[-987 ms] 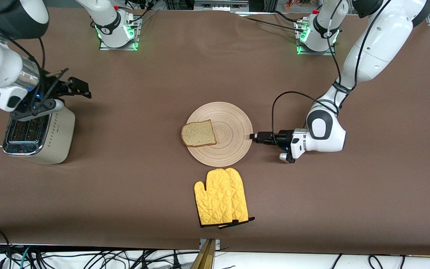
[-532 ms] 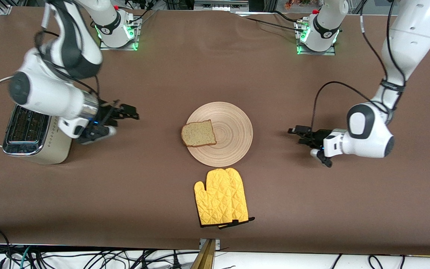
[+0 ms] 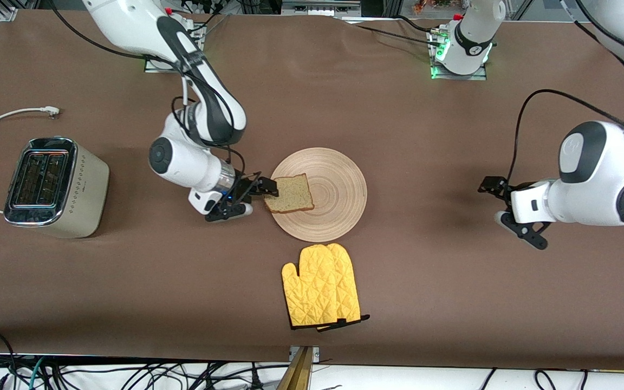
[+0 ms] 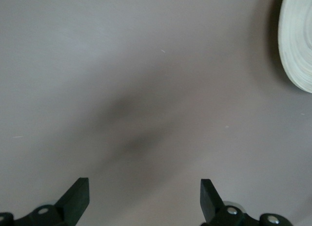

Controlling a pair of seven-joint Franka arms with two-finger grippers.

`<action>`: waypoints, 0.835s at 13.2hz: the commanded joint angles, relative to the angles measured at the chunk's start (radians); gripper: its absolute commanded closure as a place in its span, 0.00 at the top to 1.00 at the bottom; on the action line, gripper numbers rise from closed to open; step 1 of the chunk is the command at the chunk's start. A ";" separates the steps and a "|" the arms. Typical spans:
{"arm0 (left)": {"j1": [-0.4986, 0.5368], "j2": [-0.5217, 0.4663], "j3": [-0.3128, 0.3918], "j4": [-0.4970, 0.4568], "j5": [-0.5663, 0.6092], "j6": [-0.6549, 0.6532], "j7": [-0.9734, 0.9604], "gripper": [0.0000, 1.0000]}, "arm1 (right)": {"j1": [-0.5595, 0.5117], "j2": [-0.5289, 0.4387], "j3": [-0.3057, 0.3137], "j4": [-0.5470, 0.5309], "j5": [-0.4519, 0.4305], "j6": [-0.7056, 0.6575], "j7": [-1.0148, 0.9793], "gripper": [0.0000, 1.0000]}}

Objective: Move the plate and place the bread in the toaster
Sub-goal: 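Grasp the bread slice with the right gripper while the left gripper releases the plate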

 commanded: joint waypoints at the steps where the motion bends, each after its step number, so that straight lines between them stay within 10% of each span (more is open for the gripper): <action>1: -0.012 -0.058 0.002 0.043 0.047 -0.020 -0.128 1.00 | -0.005 0.068 -0.007 0.059 0.067 0.002 -0.043 1.00; 5: -0.119 -0.150 -0.006 0.060 0.149 -0.093 -0.465 1.00 | -0.006 0.094 -0.007 0.062 0.093 0.010 -0.046 0.90; 11: -0.115 -0.266 -0.010 0.067 0.139 -0.146 -0.554 1.00 | -0.014 0.070 -0.018 0.045 0.100 -0.078 -0.046 0.31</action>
